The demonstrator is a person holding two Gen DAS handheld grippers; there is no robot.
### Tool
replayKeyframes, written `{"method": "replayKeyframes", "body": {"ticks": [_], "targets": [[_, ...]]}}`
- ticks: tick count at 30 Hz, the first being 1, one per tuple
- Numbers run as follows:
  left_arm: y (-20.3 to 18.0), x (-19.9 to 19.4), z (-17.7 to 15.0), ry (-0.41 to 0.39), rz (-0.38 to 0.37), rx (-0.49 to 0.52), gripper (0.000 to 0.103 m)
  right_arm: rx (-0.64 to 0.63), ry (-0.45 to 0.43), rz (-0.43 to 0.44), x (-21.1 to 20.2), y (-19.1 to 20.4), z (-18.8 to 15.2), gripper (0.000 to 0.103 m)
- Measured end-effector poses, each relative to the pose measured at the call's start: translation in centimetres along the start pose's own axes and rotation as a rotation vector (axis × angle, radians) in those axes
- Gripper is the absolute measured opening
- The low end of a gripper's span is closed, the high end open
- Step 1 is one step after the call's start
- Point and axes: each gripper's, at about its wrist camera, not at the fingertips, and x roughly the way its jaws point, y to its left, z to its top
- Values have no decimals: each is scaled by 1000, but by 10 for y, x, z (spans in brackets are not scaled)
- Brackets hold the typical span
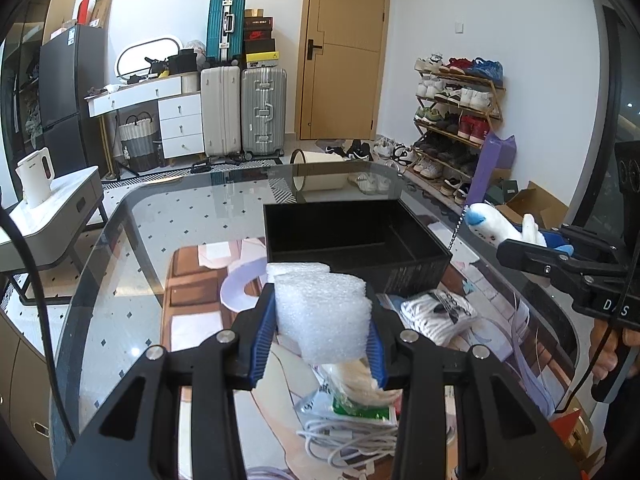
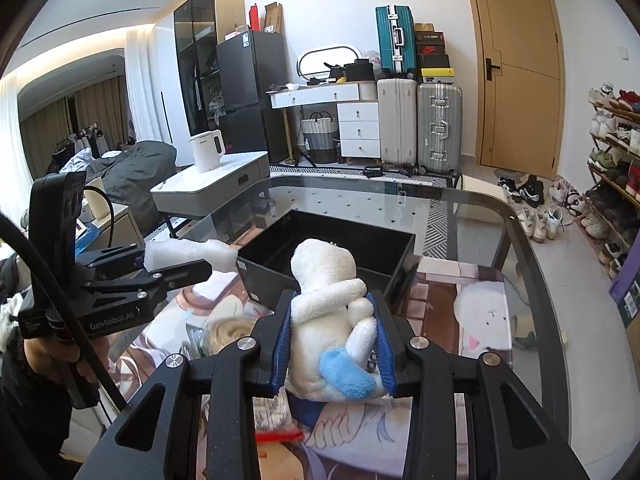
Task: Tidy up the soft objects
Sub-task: 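Carry the plush and foam sheet over the black box with both tools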
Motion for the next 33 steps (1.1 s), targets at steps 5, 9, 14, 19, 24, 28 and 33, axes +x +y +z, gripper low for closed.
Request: {"method": "replayKeyframes", "body": {"ticks": [5, 9, 14, 19, 24, 28, 33], "targets": [[4, 5, 9, -11, -3, 3, 38, -11, 21, -1, 14, -3, 13, 36], [8, 12, 16, -12, -6, 3, 38, -14, 40, 2, 27, -7, 18, 36], [15, 23, 24, -9, -19, -5, 38, -19, 56, 9, 41, -10, 28, 36], [19, 30, 34, -22, -37, -4, 38, -28, 66, 20, 56, -13, 37, 36], [18, 40, 44, -27, -57, 12, 38, -37, 82, 33, 71, -14, 42, 36], [18, 47, 50, -30, -84, 14, 38, -49, 96, 41, 83, -13, 46, 36], [15, 59, 55, -21, -94, 30, 38, -53, 117, 44, 99, -14, 49, 36]]}}
